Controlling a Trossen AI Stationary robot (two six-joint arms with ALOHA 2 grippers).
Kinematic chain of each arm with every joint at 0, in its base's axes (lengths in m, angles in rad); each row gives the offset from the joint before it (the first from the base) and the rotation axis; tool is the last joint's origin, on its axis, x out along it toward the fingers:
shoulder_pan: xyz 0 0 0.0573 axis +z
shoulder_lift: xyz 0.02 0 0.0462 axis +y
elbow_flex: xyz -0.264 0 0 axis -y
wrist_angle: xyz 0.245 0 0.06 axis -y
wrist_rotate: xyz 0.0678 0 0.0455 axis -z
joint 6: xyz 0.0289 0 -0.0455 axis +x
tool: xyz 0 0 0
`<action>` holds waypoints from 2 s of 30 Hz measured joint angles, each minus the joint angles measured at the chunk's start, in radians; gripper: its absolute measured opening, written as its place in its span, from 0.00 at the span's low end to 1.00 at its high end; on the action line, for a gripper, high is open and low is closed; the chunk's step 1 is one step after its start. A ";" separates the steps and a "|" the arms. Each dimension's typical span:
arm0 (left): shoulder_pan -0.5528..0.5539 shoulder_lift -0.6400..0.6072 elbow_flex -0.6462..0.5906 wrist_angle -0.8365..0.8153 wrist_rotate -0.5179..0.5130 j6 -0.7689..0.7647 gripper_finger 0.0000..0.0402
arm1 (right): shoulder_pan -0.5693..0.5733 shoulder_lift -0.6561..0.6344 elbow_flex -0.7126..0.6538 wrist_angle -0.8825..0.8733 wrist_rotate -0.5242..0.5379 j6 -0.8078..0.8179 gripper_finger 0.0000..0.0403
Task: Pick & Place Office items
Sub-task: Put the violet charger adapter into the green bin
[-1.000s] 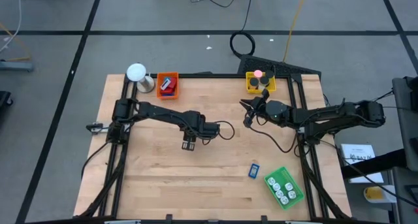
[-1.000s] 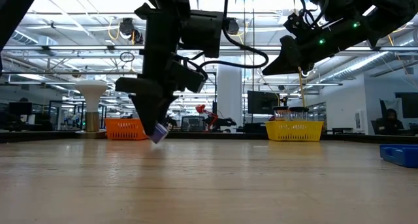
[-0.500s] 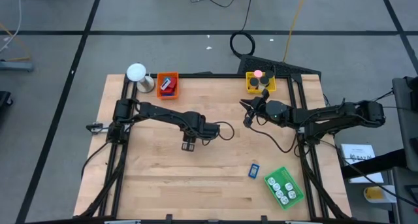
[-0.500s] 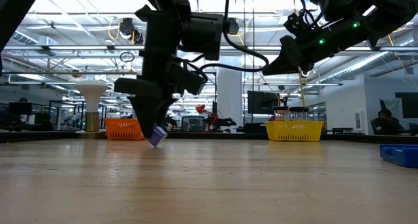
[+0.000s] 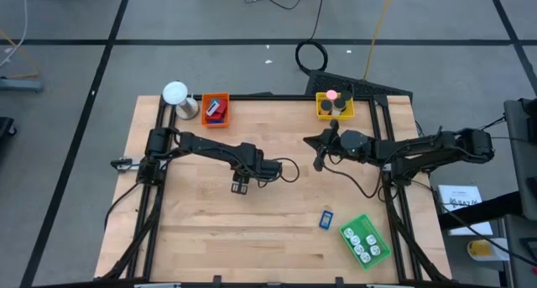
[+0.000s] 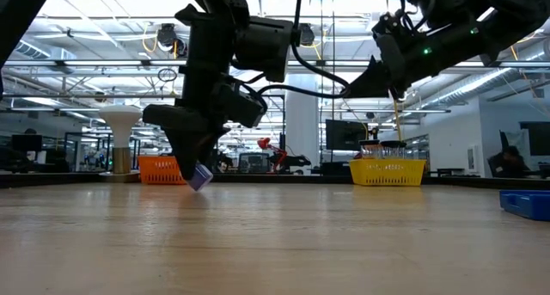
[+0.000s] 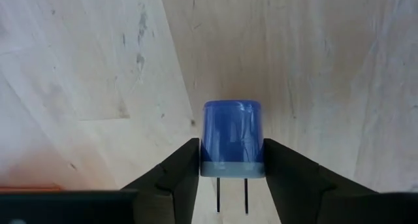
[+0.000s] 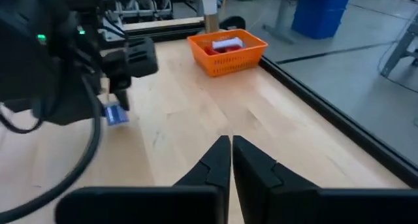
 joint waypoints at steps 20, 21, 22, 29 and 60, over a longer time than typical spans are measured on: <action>0.000 -0.006 0.056 -0.005 0.005 0.020 0.48 | 0.000 0.000 0.000 0.012 -0.001 -0.002 0.00; 0.000 -0.006 0.062 -0.004 0.005 0.021 0.46 | 0.000 0.000 0.000 0.013 -0.001 -0.002 0.00; -0.001 -0.006 0.067 -0.004 0.005 0.019 0.43 | 0.000 0.000 0.000 0.013 -0.001 -0.002 0.00; -0.046 -0.034 0.075 -0.181 -0.035 -0.052 0.34 | 0.000 0.000 0.000 -0.001 -0.001 -0.002 0.00; -0.065 -0.436 -0.715 0.874 -0.056 -0.464 0.65 | 0.000 0.001 0.000 0.014 -0.004 -0.002 0.00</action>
